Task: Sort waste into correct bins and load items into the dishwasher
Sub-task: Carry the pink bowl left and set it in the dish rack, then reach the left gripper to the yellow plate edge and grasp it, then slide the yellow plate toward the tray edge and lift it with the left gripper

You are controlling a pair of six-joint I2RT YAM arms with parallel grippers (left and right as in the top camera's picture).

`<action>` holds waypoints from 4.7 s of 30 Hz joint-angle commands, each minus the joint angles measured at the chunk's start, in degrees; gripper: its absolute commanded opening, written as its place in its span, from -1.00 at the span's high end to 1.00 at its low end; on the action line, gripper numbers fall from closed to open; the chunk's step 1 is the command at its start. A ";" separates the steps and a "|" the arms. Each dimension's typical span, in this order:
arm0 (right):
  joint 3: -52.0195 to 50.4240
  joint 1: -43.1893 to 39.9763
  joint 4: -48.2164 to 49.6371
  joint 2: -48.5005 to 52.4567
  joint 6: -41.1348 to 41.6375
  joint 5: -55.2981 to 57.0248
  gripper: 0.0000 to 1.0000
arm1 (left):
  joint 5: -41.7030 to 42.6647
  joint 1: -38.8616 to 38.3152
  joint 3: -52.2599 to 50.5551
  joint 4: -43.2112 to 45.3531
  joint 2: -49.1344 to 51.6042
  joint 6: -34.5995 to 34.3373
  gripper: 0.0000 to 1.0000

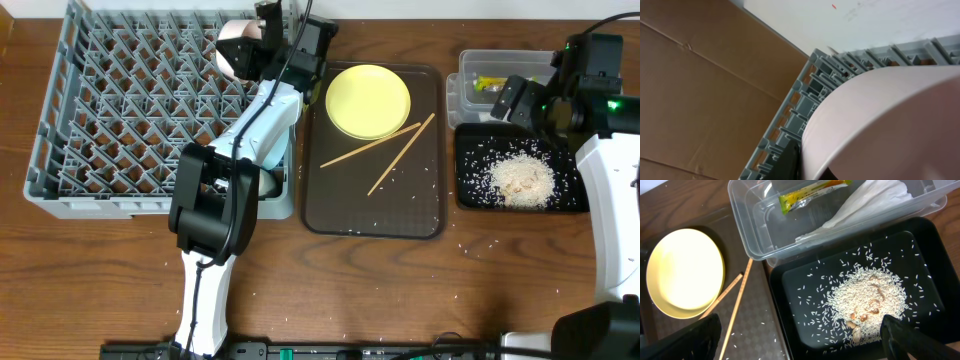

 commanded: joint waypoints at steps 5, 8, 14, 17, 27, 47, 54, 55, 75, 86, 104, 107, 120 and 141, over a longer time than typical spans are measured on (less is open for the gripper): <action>0.26 -0.04 -0.07 0.07 0.74 0.61 -0.99 | -0.07 -0.59 -1.03 -0.42 2.12 -1.99 0.85; 0.26 -0.04 -0.09 0.07 0.74 0.61 -0.98 | -0.04 -1.29 -1.03 -1.86 2.25 -2.01 0.85; 0.26 -0.04 -0.09 0.07 0.74 0.61 -0.98 | -0.04 -2.36 -1.03 -4.09 2.25 -3.50 0.84; 0.26 -0.04 -0.07 0.07 0.74 0.61 -0.98 | -0.07 -3.52 -1.03 -6.03 2.25 -3.48 0.48; 0.26 -0.04 -0.07 0.07 0.74 0.61 -0.98 | -0.04 -7.28 -1.03 -6.78 2.23 -3.26 0.09; 0.26 -0.04 -0.07 0.07 0.74 0.61 -0.98 | 18.36 -11.17 2.08 -6.82 -2.05 -0.70 -0.39; 0.26 -0.04 -0.07 0.07 0.74 0.61 -0.99 | 55.30 -10.19 2.08 -17.77 -15.52 -15.93 -0.40; 0.26 -0.04 -0.07 0.07 0.74 0.61 -0.98 | 61.48 -9.73 2.08 -19.15 -16.81 -18.47 -0.40; 0.26 -0.04 -0.07 0.07 0.74 0.61 -0.98 | 65.24 -12.70 -0.66 -28.59 -9.49 -62.93 -0.11; 0.26 -0.04 -0.09 0.07 0.74 0.61 -0.98 | 60.74 -13.35 -0.66 -24.50 -1.03 -67.38 -0.10; 0.26 -0.04 -0.07 0.07 0.74 0.61 -0.98 | 60.78 -13.27 -0.92 -20.04 5.81 -68.85 -0.10; 0.26 -0.04 -0.07 0.07 0.74 0.61 -0.98 | 60.78 -13.27 -0.92 -20.06 5.99 -68.85 -0.08; 0.26 -0.04 -0.07 0.07 0.74 0.61 -0.98 | 64.28 -13.31 -5.27 -19.58 6.21 -68.78 0.18; 0.26 -0.04 -0.07 0.07 0.74 0.61 -0.99 | 76.32 -12.87 -7.67 -15.87 6.25 -58.10 0.85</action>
